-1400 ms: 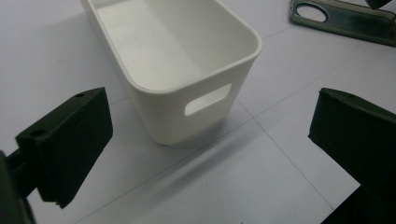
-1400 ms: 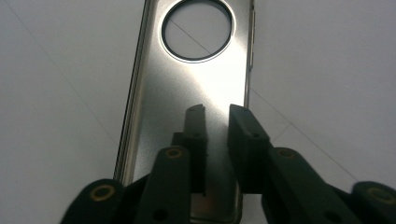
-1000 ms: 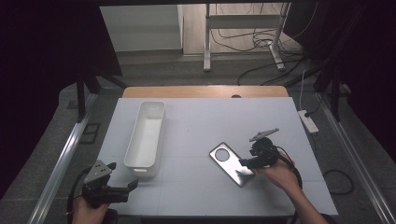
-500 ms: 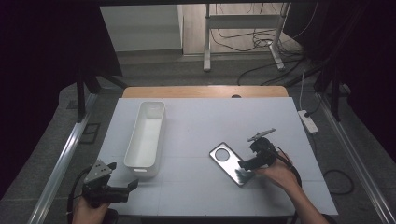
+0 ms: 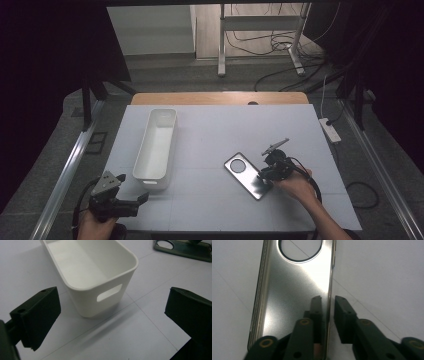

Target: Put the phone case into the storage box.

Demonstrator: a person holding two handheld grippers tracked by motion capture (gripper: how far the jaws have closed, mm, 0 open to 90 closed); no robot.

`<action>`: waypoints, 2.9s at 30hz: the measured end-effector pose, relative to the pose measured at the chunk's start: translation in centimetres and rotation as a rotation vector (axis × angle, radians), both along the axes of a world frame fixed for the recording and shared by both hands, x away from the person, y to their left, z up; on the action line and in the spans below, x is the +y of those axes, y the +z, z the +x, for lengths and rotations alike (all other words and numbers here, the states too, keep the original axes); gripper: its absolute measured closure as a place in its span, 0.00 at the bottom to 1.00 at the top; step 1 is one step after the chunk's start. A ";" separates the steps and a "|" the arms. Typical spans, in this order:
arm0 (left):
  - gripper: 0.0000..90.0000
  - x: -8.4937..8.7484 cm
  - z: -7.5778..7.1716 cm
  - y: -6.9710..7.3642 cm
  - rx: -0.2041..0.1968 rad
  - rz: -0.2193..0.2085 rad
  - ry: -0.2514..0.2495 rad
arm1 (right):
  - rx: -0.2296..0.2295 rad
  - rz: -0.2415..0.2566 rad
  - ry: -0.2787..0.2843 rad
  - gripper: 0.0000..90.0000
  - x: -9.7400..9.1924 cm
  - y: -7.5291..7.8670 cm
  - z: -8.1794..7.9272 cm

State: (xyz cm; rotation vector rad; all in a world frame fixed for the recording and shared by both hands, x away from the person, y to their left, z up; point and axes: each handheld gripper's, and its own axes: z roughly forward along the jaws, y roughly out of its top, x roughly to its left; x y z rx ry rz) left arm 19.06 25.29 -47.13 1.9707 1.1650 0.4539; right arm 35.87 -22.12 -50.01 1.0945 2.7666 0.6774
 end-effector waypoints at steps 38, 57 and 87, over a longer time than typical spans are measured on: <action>0.00 -0.4 0.2 0.3 0.017 -0.030 -0.048 | -0.092 0.032 0.005 0.98 0.1 1.5 -1.1; 0.00 -3.7 0.9 1.5 -0.018 -0.058 -0.175 | -0.153 0.090 -0.033 0.98 -0.7 2.8 -1.2; 0.00 -10.1 5.0 2.7 -0.004 -0.105 -0.324 | -0.198 0.131 -0.072 0.98 -1.4 4.2 -1.2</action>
